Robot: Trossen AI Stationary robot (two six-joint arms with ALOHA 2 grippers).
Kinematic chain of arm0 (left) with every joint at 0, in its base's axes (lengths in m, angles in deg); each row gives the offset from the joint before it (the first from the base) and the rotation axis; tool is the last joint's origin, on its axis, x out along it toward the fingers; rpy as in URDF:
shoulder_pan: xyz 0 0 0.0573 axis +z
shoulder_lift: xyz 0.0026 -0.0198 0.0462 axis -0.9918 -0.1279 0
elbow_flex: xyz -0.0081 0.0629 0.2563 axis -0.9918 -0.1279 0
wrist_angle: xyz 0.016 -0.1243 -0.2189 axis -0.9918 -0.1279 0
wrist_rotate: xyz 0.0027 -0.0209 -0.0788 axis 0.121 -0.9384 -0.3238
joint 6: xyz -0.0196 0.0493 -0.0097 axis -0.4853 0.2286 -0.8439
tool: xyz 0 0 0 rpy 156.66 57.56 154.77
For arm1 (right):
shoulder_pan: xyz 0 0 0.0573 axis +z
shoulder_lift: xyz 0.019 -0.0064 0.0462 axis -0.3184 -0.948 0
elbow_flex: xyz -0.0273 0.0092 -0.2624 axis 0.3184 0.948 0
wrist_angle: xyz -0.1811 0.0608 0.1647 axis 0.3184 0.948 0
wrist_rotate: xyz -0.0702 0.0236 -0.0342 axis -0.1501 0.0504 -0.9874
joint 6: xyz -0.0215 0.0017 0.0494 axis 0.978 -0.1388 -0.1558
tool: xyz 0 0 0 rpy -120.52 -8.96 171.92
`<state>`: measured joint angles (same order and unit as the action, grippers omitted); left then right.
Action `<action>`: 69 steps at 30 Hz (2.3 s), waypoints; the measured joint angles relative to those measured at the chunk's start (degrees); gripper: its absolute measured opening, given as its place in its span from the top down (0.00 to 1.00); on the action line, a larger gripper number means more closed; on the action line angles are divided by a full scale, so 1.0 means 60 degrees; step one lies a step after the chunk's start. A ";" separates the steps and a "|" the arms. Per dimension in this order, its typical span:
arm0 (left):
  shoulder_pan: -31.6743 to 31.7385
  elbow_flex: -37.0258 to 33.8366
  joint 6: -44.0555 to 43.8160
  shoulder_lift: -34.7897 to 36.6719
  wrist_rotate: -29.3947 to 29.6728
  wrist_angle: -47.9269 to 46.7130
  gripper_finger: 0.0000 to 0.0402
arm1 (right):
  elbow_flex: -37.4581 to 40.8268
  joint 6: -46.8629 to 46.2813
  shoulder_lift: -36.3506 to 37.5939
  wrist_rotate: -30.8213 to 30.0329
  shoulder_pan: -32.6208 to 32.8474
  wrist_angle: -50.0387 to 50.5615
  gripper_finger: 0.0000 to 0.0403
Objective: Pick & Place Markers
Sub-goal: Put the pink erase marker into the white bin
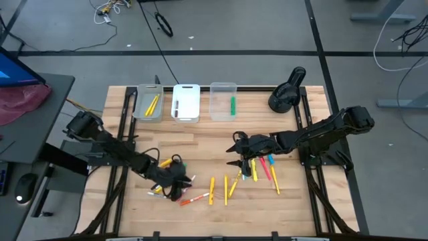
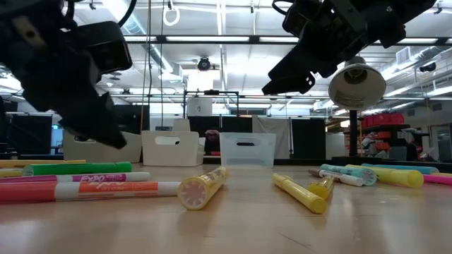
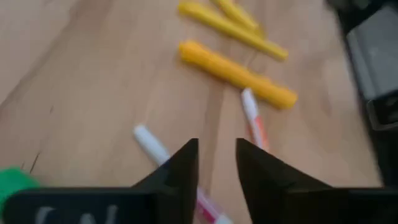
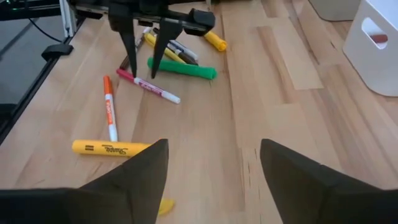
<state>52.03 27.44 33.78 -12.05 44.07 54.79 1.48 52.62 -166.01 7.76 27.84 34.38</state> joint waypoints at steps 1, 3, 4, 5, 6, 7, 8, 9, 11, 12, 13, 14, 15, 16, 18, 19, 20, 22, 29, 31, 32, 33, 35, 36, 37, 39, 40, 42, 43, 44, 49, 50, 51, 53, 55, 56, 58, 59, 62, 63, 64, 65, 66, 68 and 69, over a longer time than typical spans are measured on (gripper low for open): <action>-0.0054 0.0125 0.0000 0.0001 0.0034 -0.0424 0.66 | 0.0000 0.0000 0.0000 -0.0002 0.0000 -0.0010 0.37; -0.0167 0.0453 -0.0004 -0.0002 0.0177 -0.1393 0.61 | 0.0000 0.0004 0.0000 -0.0006 0.0000 -0.0031 0.38; -0.0216 0.0644 -0.0004 -0.0002 0.0286 -0.1854 0.59 | 0.0000 0.0004 0.0000 -0.0006 0.0000 -0.0031 0.38; -0.0263 0.0836 -0.0004 -0.0002 0.0405 -0.2251 0.57 | 0.0000 0.0004 0.0000 -0.0002 0.0000 -0.0035 0.38; -0.0298 0.1010 -0.0010 -0.0014 0.0534 -0.2550 0.57 | 0.0000 0.0013 0.0000 -0.0006 0.0000 -0.0038 0.38; -0.0316 0.1172 -0.0036 -0.0060 0.0646 -0.2787 0.56 | 0.0000 0.0048 0.0000 -0.0006 0.0000 -0.0045 0.39; -0.0319 0.1309 -0.0040 -0.0119 0.0715 -0.2956 0.56 | 0.0000 0.0084 0.0000 -0.0005 0.0000 -0.0058 0.39; -0.0319 0.1435 -0.0041 -0.0198 0.0768 -0.3079 0.56 | 0.0000 0.0109 0.0000 -0.0004 0.0000 -0.0077 0.39; -0.0319 0.1688 -0.0052 -0.0483 0.0771 -0.3056 0.56 | 0.0000 0.0156 0.0000 -0.0002 0.0000 -0.0101 0.39; -0.0315 0.1812 -0.0058 -0.0679 0.0774 -0.3065 0.56 | 0.0000 0.0178 0.0000 -0.0002 0.0000 -0.0098 0.39; -0.0317 0.1964 -0.0067 -0.0883 0.0769 -0.3168 0.56 | 0.0000 0.0184 0.0000 -0.0002 0.0000 -0.0101 0.39; -0.0319 0.2148 -0.0075 -0.1098 0.0767 -0.3413 0.56 | 0.0000 0.0223 0.0000 -0.0002 0.0000 -0.0097 0.39; -0.0319 0.2357 -0.0084 -0.1326 0.0767 -0.3694 0.56 | 0.0000 0.0252 0.0000 -0.0002 0.0000 -0.0097 0.39; -0.0319 0.2578 -0.0117 -0.1533 0.0772 -0.4036 0.56 | 0.0000 0.0255 0.0000 -0.0002 0.0000 -0.0101 0.39; -0.0319 0.3094 -0.0344 -0.1940 0.0764 -0.4876 0.56 | 0.0000 0.0262 0.0000 -0.0002 0.0000 -0.0097 0.39; -0.0319 0.3359 -0.0469 -0.2146 0.0772 -0.5294 0.57 | 0.0000 0.0269 0.0000 0.0001 0.0000 -0.0097 0.39; -0.0319 0.3638 -0.0601 -0.2300 0.0783 -0.5712 0.57 | 0.0000 0.0289 0.0000 0.0000 0.0000 -0.0097 0.39; -0.0319 0.4118 -0.0648 -0.2573 0.0760 -0.6364 0.59 | 0.0000 0.0338 0.0000 0.0001 0.0004 -0.0097 0.39; -0.0291 0.4530 -0.1069 -0.2848 0.0601 -0.6976 0.71 | 0.0000 0.0499 0.0000 0.0005 0.0007 -0.0093 0.39; -0.0248 0.4530 -0.1130 -0.2855 0.0596 -0.7050 0.77 | 0.0000 0.0501 0.0000 0.0005 0.0007 -0.0092 0.39; -0.0223 0.4530 -0.1132 -0.2855 0.0589 -0.7056 0.81 | 0.0000 0.0503 0.0000 0.0005 0.0007 -0.0089 0.39; -0.0175 0.4530 -0.1117 -0.2855 0.0573 -0.7063 0.85 | 0.0000 0.0502 0.0000 0.0005 0.0007 -0.0090 0.39; -0.0060 0.4526 -0.1057 -0.2855 0.0523 -0.7102 0.91 | 0.0000 0.0499 0.0000 0.0005 0.0007 -0.0090 0.39; 0.0006 0.4526 -0.1030 -0.2855 0.0482 -0.7104 0.92 | 0.0000 0.0499 0.0000 0.0005 0.0007 -0.0090 0.39; 0.0071 0.4522 -0.1017 -0.2855 0.0458 -0.7097 0.92 | 0.0000 0.0503 0.0000 0.0005 0.0007 -0.0090 0.39; 0.0184 0.4515 -0.0896 -0.2855 0.0443 -0.7018 0.92 | 0.0000 0.0503 0.0000 0.0005 0.0007 -0.0090 0.39; 0.0244 0.4508 -0.0811 -0.2855 0.0446 -0.6896 0.92 | 0.0000 0.0503 0.0000 0.0005 0.0007 -0.0090 0.39; 0.0362 0.4495 -0.0616 -0.2793 0.0489 -0.6649 0.92 | 0.0000 0.0503 0.0000 0.0005 0.0007 -0.0090 0.39; 0.0429 0.4481 -0.0569 -0.2748 0.0504 -0.6566 0.92 | 0.0000 0.0503 0.0000 0.0005 0.0007 -0.0090 0.39; 0.0507 0.4461 -0.0509 -0.2693 0.0613 -0.6514 0.92 | 0.0000 0.0503 0.0000 0.0005 0.0007 -0.0090 0.39; 0.0959 0.4464 -0.0292 -0.1837 0.1286 -0.6317 0.92 | 0.0001 0.0503 0.0000 0.0001 0.0007 -0.0090 0.39; 0.1041 0.4464 -0.0218 -0.1627 0.1330 -0.6377 0.92 | 0.0004 0.0503 0.0000 0.0001 0.0007 -0.0090 0.39; 0.1138 0.4464 -0.0073 -0.1410 0.1373 -0.6511 0.92 | 0.0004 0.0503 0.0000 0.0001 0.0007 -0.0090 0.39; 0.1410 0.4461 0.0130 -0.0842 0.1700 -0.6995 0.92 | 0.0004 0.0503 0.0000 0.0005 0.0007 -0.0109 0.39; 0.1832 0.4471 0.0440 -0.0170 0.2352 -0.7542 0.92 | 0.0004 0.0499 0.0000 0.0001 0.0007 -0.0166 0.39; 0.2079 0.4468 0.0539 0.0140 0.2694 -0.7904 0.92 | 0.0004 0.0495 0.0000 0.0005 0.0007 -0.0223 0.39; 0.2725 0.4464 0.0884 0.0747 0.3190 -0.8157 0.92 | 0.0007 0.0495 0.0000 0.0001 0.0004 -0.0341 0.39; 0.3128 0.4466 0.1133 0.1028 0.3303 -0.8072 0.92 | 0.0011 0.0495 0.0000 0.0001 0.0007 -0.0433 0.39; 0.4524 0.4486 0.2084 0.1591 0.3349 -0.7409 0.92 | 0.0011 0.0503 0.0000 0.0001 0.0007 -0.0704 0.39; 0.5038 0.4486 0.2484 0.1659 0.3339 -0.7135 0.92 | 0.0011 0.0503 0.0000 0.0001 0.0007 -0.0785 0.39; 0.5525 0.4482 0.2857 0.1691 0.3314 -0.6906 0.92 | 0.0011 0.0506 0.0000 0.0001 0.0007 -0.0867 0.39; 0.5983 0.4482 0.3204 0.1692 0.3267 -0.6594 0.92 | 0.0011 0.0506 0.0000 0.0001 0.0007 -0.0929 0.39; 0.6485 0.4482 0.3468 0.1677 0.3210 -0.6329 0.92 | 0.0011 0.0506 -0.0001 0.0001 0.0007 -0.0972 0.39; 0.7347 0.4486 0.3724 0.1492 0.3145 -0.5961 0.92 | 0.0011 0.0505 0.0000 0.0001 0.0007 -0.1030 0.39; 0.7771 0.4485 0.3733 0.1345 0.3110 -0.5920 0.92 | 0.0011 0.0502 0.0000 0.0001 0.0007 -0.1032 0.39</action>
<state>98.66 54.36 56.18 -3.98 62.73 19.27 1.54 55.63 -166.01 7.77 27.89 28.18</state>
